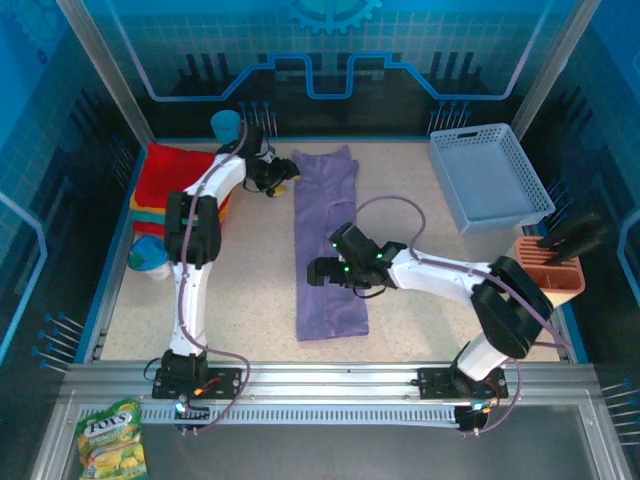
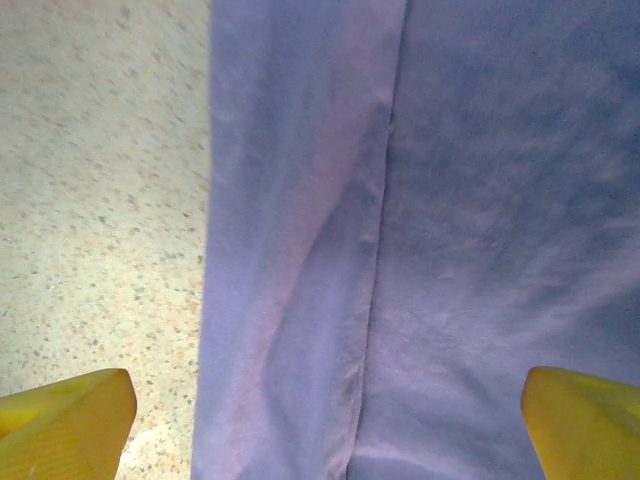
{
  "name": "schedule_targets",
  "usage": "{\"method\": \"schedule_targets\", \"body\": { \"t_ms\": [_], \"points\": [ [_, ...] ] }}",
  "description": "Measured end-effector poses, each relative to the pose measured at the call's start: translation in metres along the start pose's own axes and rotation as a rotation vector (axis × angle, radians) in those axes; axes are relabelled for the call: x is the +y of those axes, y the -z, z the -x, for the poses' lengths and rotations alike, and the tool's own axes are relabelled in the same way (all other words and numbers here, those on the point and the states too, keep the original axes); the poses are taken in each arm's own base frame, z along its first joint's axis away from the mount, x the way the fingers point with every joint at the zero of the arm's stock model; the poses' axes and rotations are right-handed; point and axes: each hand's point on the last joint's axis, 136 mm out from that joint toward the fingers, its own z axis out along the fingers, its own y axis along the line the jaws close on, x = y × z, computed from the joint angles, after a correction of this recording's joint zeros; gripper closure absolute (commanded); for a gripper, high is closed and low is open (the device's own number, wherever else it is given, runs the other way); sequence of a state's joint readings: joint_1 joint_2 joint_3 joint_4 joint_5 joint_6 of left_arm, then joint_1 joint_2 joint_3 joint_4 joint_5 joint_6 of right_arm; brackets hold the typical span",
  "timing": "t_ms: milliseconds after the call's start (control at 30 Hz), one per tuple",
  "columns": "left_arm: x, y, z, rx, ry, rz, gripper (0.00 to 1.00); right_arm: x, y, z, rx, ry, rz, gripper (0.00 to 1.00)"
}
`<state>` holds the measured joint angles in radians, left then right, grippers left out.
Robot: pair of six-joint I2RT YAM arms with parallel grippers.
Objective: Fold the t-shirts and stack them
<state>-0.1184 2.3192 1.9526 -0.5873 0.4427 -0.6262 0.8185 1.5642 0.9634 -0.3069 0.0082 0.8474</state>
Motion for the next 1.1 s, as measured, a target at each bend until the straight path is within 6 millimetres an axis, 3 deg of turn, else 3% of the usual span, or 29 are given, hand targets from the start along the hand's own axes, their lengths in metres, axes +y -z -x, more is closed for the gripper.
{"method": "schedule_targets", "body": {
  "t_ms": [167, 267, 467, 633, 867, 1100],
  "points": [
    [-0.012, 0.065, -0.05, -0.049, -0.041, -0.047, 0.4, 0.001, 0.033, 0.012, -0.057, 0.057, -0.016, 0.0],
    [-0.003, 0.088, -0.087, -0.056, -0.059, -0.06, 0.4, -0.011, 0.044, 0.011, -0.052, 0.074, -0.055, 0.0],
    [0.04, 0.095, -0.166, 0.016, -0.054, -0.013, 0.41, -0.05, 0.065, 0.013, -0.042, -0.012, -0.06, 0.16],
    [0.066, 0.104, -0.228, 0.076, -0.075, 0.004, 0.41, -0.084, 0.072, -0.013, 0.016, -0.075, -0.074, 0.3],
    [0.072, 0.123, -0.286, 0.099, -0.106, -0.046, 0.42, -0.09, 0.071, -0.052, 0.109, -0.078, -0.007, 0.39],
    [0.09, 0.119, -0.341, 0.189, -0.12, -0.034, 0.44, -0.098, 0.054, -0.1, 0.213, -0.12, 0.047, 0.41]
  ]
}}
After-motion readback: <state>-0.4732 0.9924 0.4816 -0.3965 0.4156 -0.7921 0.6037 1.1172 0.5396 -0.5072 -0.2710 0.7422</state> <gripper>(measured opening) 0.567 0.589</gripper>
